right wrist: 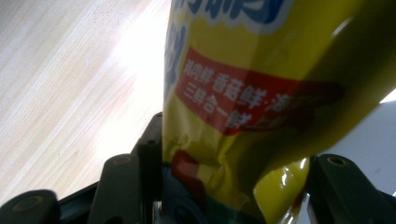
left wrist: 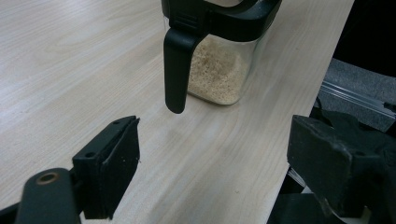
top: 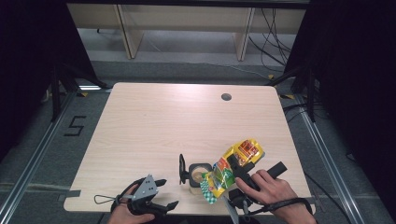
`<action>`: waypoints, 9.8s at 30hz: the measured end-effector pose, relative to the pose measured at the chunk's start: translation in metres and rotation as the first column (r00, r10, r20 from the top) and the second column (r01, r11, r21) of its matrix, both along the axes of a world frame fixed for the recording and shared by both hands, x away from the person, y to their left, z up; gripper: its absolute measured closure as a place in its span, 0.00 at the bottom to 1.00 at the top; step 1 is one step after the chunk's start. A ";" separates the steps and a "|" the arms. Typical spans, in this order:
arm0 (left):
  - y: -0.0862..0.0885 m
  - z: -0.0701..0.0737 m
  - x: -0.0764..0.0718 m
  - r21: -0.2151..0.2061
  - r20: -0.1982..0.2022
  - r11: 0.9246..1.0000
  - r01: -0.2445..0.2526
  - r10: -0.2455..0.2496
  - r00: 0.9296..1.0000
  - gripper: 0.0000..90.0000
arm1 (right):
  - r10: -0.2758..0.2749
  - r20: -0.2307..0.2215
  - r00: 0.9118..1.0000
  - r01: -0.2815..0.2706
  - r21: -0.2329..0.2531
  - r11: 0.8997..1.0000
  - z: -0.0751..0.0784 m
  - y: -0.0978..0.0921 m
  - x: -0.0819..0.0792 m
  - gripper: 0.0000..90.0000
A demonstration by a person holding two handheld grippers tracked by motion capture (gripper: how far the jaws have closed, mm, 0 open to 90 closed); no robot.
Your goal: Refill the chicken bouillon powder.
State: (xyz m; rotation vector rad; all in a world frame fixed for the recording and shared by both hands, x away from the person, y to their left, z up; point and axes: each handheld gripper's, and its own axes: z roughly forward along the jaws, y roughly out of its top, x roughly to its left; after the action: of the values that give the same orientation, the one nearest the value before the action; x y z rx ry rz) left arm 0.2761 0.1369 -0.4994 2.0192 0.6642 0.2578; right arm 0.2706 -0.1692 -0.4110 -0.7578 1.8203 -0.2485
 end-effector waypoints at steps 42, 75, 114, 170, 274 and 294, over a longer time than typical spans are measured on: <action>0.000 0.000 0.000 0.008 -0.005 1.000 0.002 -0.002 1.000 0.19 | 0.007 0.007 1.000 -0.007 0.010 1.000 0.002 -0.001 0.000 0.54; 0.001 0.000 0.001 0.009 0.007 1.000 0.016 -0.016 1.000 0.19 | 0.018 0.006 1.000 -0.018 -0.004 1.000 0.004 -0.003 0.002 0.54; 0.001 0.000 0.001 0.015 0.007 1.000 0.016 -0.016 1.000 0.19 | -0.013 0.009 1.000 0.013 0.018 1.000 0.010 -0.007 -0.002 0.54; 0.001 -0.001 0.002 0.025 -0.002 1.000 0.002 -0.002 1.000 0.19 | 0.021 0.008 1.000 -0.021 -0.014 1.000 0.005 -0.003 0.000 0.57; 0.003 0.002 0.002 0.009 0.009 1.000 0.016 -0.016 1.000 0.19 | 0.025 -0.009 1.000 -0.024 0.023 0.999 0.010 -0.007 0.000 0.57; 0.003 0.002 0.002 0.009 0.010 1.000 0.016 -0.016 1.000 0.19 | 0.021 -0.013 1.000 -0.020 0.064 0.998 0.006 -0.007 -0.001 0.57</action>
State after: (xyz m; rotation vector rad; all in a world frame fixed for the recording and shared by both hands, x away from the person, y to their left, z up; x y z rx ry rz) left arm 0.2783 0.1398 -0.4977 2.0297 0.6412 0.2615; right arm 0.2697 -0.1765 -0.4046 -0.7346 1.8241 -0.1711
